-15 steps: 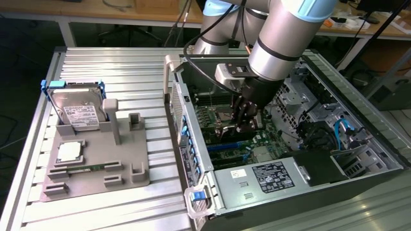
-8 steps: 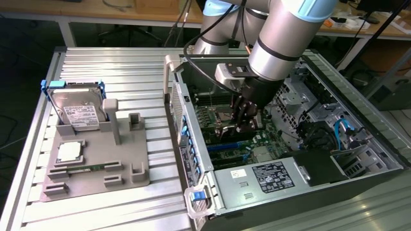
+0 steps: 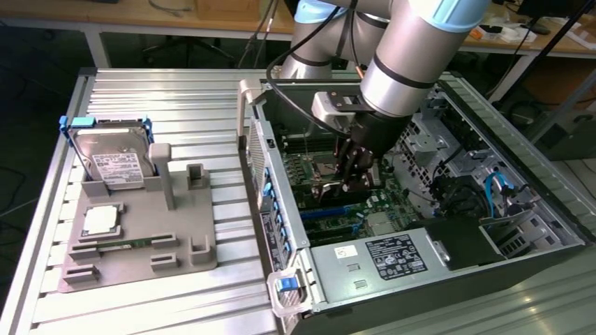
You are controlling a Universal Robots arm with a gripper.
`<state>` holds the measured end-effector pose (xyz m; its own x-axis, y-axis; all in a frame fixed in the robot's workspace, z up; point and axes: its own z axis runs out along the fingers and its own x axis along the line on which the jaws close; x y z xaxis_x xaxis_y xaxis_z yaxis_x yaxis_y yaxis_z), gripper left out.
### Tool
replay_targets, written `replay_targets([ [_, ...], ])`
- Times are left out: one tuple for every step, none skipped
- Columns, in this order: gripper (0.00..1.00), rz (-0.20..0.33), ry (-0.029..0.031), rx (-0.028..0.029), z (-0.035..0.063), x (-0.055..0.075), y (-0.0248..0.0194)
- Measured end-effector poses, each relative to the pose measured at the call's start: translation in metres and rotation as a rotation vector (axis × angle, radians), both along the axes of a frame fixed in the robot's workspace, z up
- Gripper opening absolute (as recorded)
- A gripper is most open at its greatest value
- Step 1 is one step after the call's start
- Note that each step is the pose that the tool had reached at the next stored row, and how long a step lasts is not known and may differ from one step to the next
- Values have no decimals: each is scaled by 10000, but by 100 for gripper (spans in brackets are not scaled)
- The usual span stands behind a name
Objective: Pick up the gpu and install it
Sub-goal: 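Insert the gpu into the slot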
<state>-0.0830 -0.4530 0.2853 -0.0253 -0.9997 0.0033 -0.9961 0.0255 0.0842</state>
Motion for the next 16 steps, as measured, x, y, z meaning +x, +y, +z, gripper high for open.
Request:
replay_targets([
  [27,0,7,-1,0,0,0],
  [27,-1,17,0,0,0,0],
  [27,0,27,0,0,0,0],
  [27,0,40,-1,0,0,0],
  [27,0,51,0,0,0,0],
  [27,0,58,-1,0,0,0],
  [27,0,64,0,0,0,0],
  [27,0,74,0,0,0,0],
  [27,-2,85,-1,0,-1,0],
  [27,0,95,0,0,0,0],
  [27,0,105,-1,1,0,0],
  [27,0,115,0,0,0,0],
  [27,0,118,0,0,0,0],
  [27,0,121,0,0,0,0],
  [27,0,129,-1,0,0,0],
  [27,-1,133,0,0,-1,0],
])
